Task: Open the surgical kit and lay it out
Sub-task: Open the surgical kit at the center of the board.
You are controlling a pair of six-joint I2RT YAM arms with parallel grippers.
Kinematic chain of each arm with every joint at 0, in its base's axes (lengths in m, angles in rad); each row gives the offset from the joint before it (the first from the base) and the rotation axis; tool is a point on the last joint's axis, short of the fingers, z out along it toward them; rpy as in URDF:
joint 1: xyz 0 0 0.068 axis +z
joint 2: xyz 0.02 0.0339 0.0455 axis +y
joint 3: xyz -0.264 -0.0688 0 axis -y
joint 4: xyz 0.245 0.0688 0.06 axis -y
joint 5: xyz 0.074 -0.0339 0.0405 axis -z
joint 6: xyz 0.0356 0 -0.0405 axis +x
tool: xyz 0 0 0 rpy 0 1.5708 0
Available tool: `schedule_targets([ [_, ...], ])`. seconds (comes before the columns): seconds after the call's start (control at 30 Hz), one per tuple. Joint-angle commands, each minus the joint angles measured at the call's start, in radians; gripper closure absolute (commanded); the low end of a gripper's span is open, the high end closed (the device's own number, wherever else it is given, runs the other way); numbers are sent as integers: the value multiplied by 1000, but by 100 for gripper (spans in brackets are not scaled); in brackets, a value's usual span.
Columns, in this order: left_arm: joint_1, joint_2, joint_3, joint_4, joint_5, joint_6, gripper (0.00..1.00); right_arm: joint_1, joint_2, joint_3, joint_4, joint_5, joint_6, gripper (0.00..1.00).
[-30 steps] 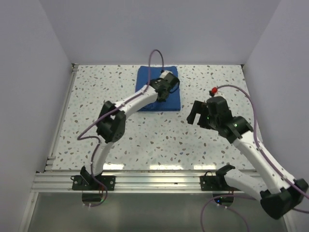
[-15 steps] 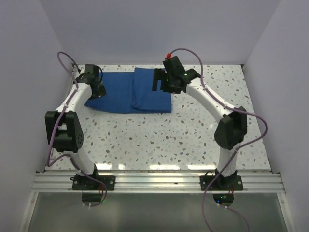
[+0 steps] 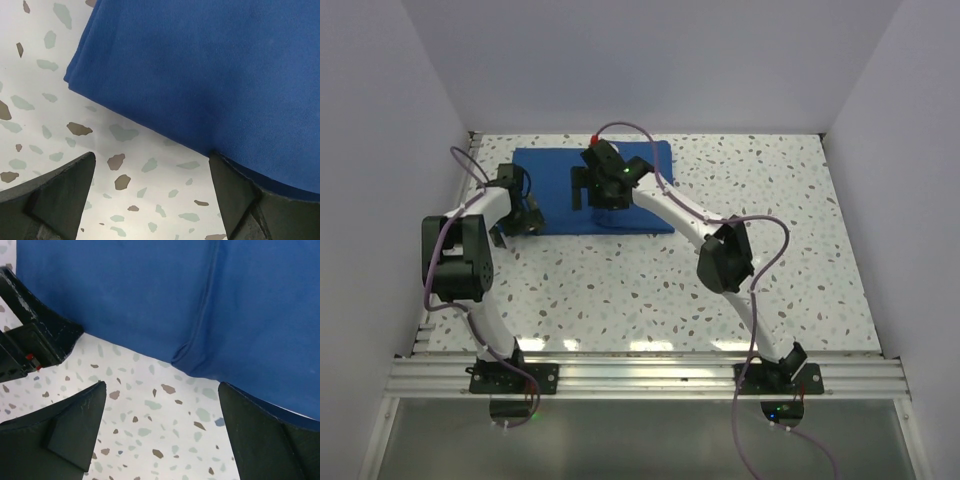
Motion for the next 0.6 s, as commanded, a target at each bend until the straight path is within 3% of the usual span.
schedule_targets([
  [0.0, 21, -8, -39, 51, 36, -25, 0, 45, 38, 96, 16, 120, -28, 2],
  [0.3, 21, -101, -93, 37, 62, -12, 1, 63, 148, 137, 27, 398, -113, 2],
  [0.37, 22, -108, -99, 37, 76, -14, 3, 63, 168, 151, 24, 418, -125, 11],
  [0.47, 22, -106, -109, 39, 77, -17, 4, 62, 187, 154, 26, 435, -139, 17],
  [0.57, 22, -94, -105, 36, 81, -19, 6, 58, 193, 126, 38, 421, -147, 37],
])
